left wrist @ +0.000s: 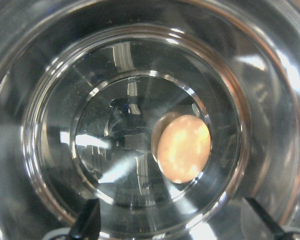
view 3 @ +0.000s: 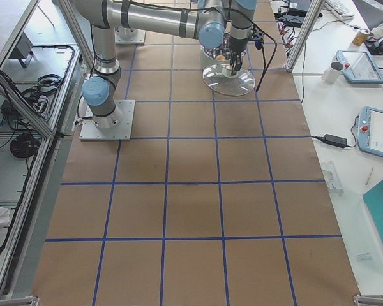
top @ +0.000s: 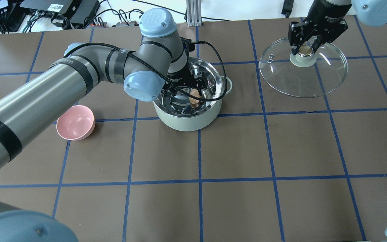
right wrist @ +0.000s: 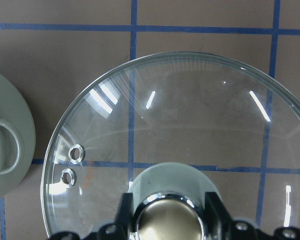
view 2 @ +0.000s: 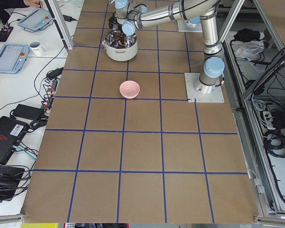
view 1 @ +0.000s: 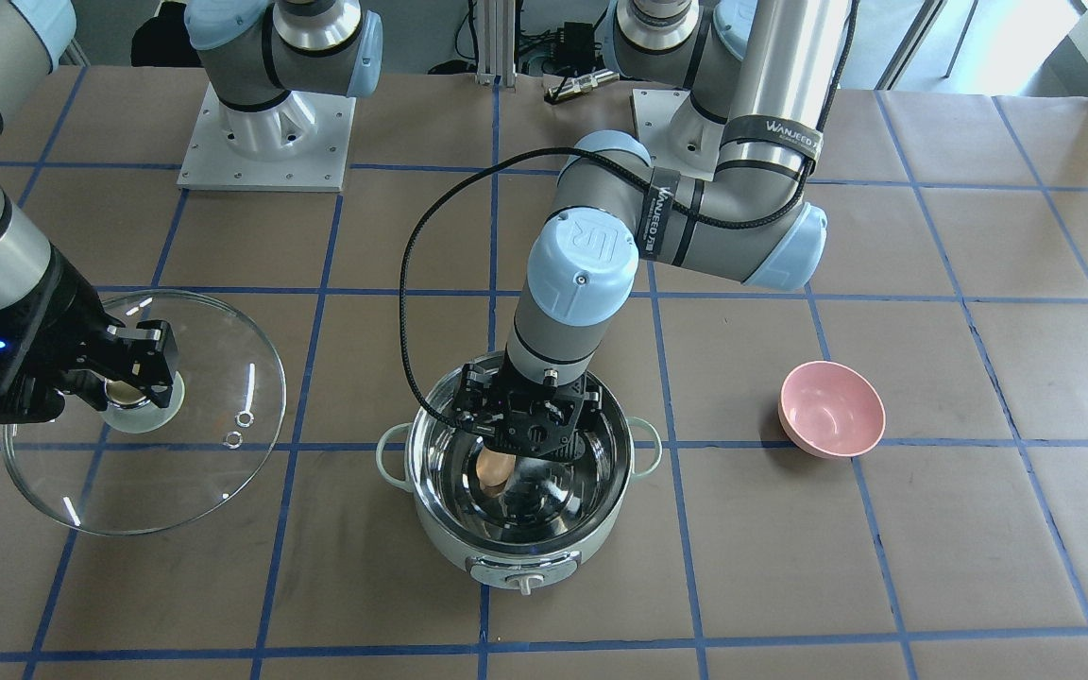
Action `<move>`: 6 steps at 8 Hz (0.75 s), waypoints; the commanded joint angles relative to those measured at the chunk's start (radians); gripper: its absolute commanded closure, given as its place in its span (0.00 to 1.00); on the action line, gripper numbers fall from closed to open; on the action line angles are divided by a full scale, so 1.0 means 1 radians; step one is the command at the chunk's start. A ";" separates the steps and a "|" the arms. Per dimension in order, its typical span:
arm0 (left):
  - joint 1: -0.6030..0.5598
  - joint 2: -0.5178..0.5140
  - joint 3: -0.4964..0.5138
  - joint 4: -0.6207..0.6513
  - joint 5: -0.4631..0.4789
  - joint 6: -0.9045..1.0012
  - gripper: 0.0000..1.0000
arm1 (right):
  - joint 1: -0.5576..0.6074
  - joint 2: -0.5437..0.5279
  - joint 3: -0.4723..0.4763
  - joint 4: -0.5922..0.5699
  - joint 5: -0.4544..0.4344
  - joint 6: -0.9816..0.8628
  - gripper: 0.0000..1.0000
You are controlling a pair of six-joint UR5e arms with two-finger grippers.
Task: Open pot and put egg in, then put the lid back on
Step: 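Lower the egg into the pot and open the left gripper, then raise the left gripper out of the pot while the right gripper brings the lid back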
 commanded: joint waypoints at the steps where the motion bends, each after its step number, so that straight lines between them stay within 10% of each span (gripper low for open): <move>1: 0.003 0.132 0.020 -0.189 0.004 -0.003 0.00 | 0.000 -0.002 -0.001 -0.002 0.022 0.017 1.00; 6: 0.066 0.437 0.083 -0.688 0.107 0.015 0.00 | 0.128 0.003 -0.015 -0.061 0.045 0.248 1.00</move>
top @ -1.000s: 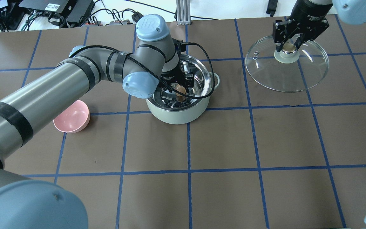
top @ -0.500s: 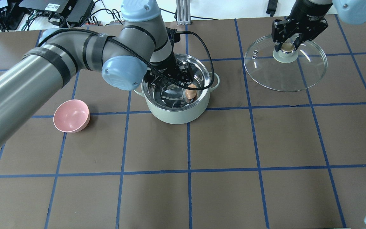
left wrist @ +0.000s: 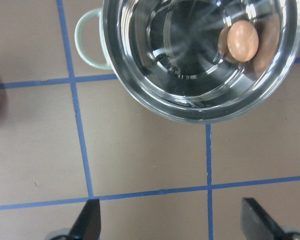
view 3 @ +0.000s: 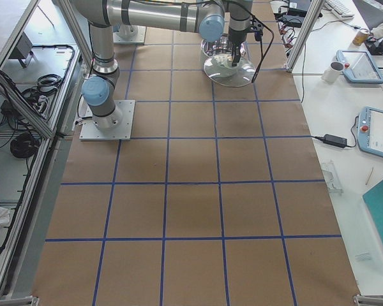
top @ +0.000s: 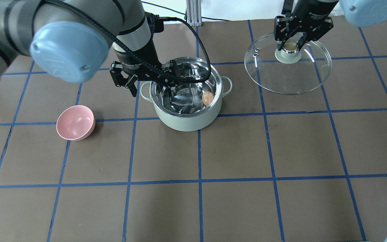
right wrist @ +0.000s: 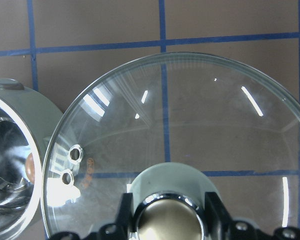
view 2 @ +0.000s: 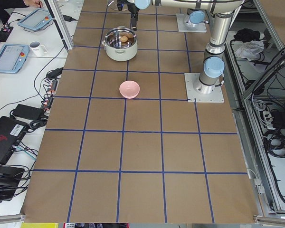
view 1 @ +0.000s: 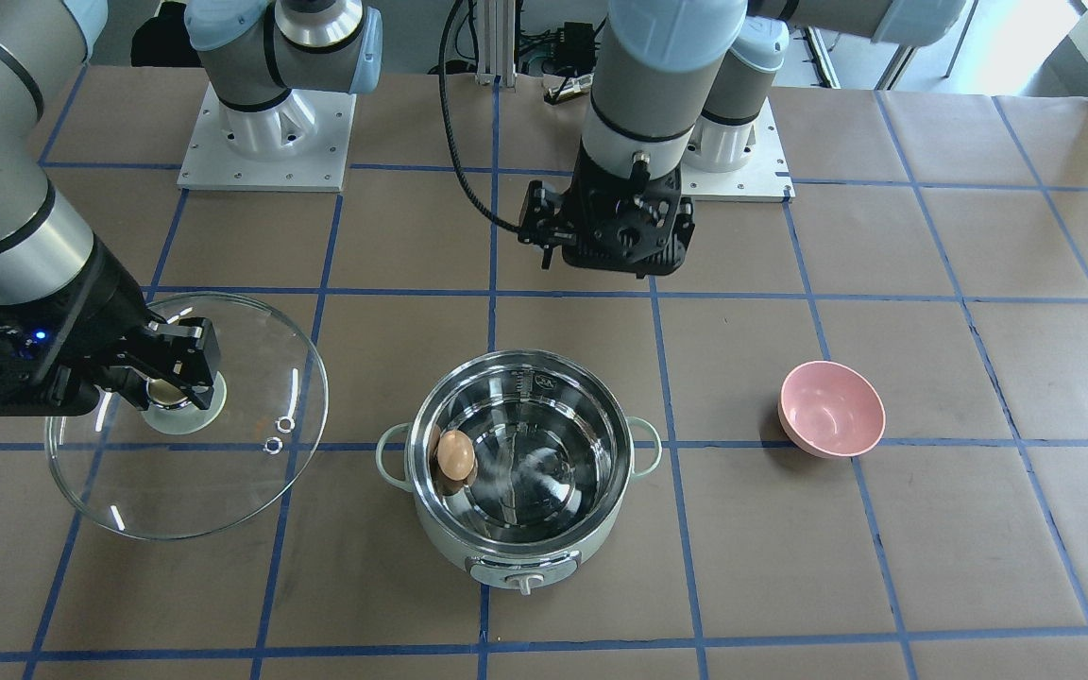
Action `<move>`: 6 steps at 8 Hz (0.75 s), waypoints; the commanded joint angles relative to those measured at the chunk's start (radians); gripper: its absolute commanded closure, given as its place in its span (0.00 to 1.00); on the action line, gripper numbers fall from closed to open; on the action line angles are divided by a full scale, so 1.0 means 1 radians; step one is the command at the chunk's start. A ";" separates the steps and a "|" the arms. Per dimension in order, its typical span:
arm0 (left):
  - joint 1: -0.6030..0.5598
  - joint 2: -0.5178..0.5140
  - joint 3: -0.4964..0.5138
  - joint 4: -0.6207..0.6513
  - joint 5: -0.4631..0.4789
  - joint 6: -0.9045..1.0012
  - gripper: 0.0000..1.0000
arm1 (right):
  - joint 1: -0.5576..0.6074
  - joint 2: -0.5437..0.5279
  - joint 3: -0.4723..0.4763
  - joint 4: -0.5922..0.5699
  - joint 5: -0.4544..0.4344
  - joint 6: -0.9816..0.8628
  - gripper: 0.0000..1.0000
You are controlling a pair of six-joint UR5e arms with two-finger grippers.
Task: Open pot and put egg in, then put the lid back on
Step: 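Raise the left gripper out of the pot while the right gripper brings the lid back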
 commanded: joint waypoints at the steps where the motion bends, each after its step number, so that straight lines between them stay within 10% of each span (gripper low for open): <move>1: 0.057 0.123 -0.001 -0.150 0.044 0.019 0.00 | 0.123 0.011 -0.001 -0.051 0.000 0.195 1.00; 6: 0.240 0.106 -0.013 -0.087 0.033 0.194 0.00 | 0.349 0.117 -0.003 -0.258 -0.011 0.569 1.00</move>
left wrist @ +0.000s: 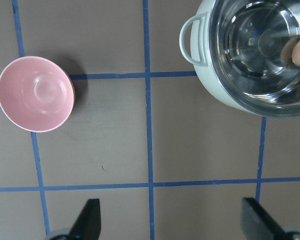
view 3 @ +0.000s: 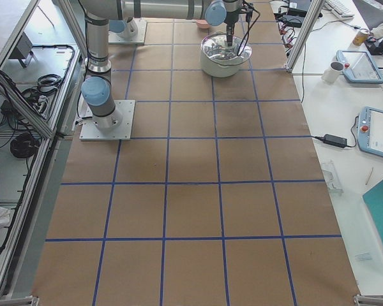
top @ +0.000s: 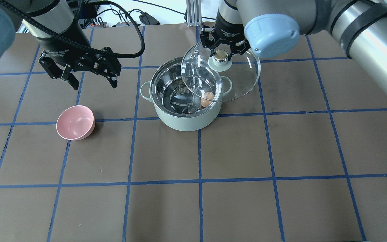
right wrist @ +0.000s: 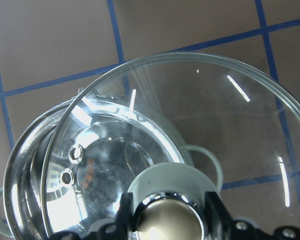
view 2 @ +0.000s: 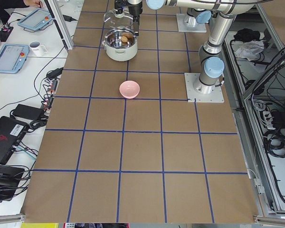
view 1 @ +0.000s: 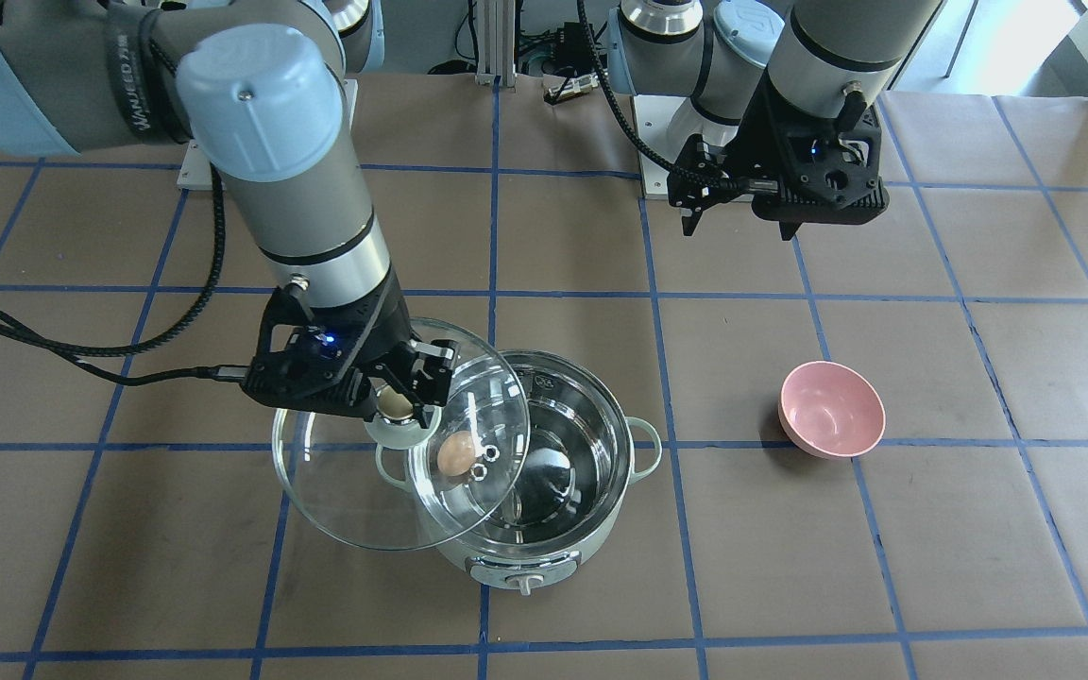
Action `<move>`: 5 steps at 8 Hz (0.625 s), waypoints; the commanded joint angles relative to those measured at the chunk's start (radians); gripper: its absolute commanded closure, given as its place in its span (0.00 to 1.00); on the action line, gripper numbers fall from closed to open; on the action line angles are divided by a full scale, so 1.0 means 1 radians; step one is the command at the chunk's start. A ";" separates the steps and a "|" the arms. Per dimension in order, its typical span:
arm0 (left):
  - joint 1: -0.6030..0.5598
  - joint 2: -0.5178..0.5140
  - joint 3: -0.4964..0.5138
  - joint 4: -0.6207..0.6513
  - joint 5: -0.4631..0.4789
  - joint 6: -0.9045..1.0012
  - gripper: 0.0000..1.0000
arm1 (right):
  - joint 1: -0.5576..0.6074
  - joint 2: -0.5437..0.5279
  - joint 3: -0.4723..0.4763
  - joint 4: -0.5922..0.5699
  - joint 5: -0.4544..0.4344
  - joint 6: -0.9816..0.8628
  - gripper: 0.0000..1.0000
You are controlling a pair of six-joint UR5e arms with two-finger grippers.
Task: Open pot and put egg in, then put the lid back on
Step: 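Lower the glass lid onto the pot with the right gripper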
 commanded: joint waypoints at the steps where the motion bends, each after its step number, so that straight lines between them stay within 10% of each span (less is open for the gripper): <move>1: 0.018 -0.003 -0.006 0.011 -0.006 0.031 0.00 | 0.100 0.053 -0.001 -0.085 0.001 0.160 1.00; 5: 0.019 -0.003 -0.006 0.010 -0.008 0.031 0.00 | 0.148 0.095 -0.003 -0.140 0.000 0.218 1.00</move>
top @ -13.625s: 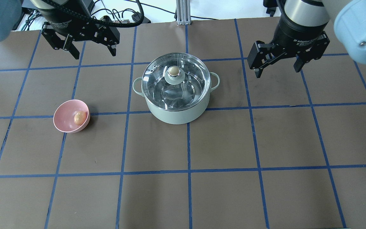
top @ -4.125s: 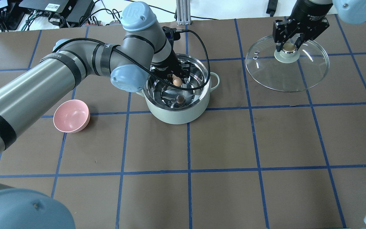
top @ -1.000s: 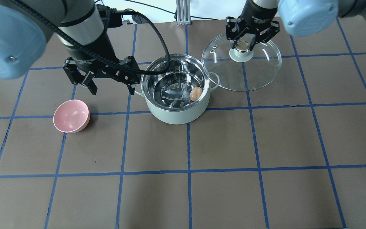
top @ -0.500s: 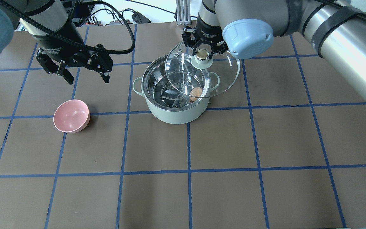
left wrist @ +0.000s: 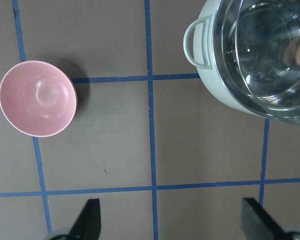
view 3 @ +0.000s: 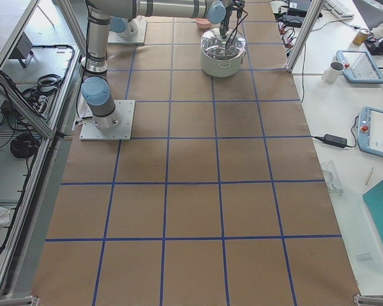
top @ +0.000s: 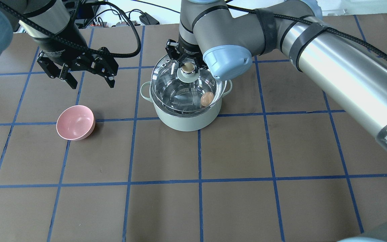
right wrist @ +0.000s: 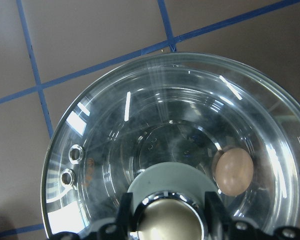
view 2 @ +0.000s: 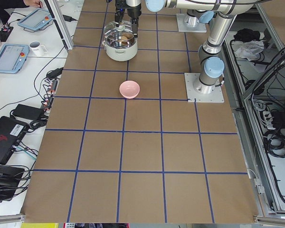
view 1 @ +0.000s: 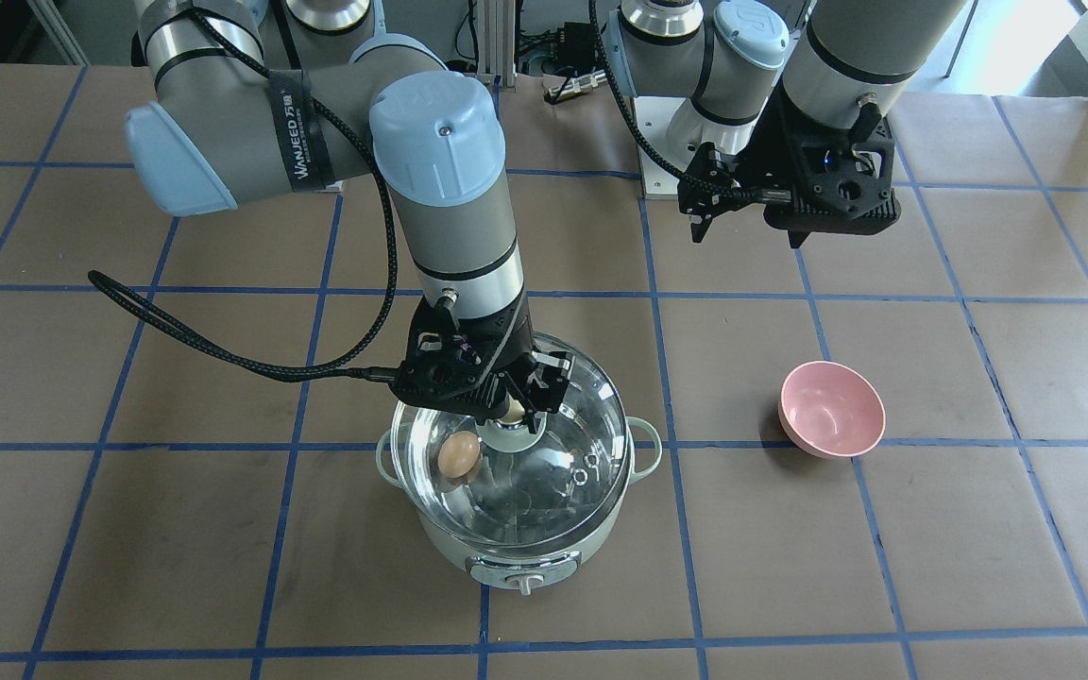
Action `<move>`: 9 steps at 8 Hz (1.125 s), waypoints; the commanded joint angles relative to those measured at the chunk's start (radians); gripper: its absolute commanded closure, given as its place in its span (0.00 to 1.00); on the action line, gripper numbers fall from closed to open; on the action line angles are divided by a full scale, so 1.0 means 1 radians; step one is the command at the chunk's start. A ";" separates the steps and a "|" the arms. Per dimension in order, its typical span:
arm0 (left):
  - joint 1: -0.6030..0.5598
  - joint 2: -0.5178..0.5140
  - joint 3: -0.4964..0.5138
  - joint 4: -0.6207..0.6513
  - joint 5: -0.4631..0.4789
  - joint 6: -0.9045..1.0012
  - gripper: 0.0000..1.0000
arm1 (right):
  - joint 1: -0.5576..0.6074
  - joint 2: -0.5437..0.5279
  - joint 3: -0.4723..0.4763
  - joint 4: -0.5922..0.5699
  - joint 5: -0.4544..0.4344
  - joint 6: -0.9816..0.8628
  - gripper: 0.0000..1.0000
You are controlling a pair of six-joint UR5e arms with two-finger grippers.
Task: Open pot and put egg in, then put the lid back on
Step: 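Lower the glass lid onto the pot with the right gripper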
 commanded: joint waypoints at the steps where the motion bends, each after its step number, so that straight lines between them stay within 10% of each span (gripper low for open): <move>1: 0.000 0.000 0.000 0.001 -0.001 0.000 0.00 | 0.012 0.013 0.001 -0.010 -0.001 0.009 1.00; 9: 0.005 0.000 0.000 -0.001 -0.001 0.000 0.00 | 0.013 0.030 0.007 -0.033 0.014 0.039 1.00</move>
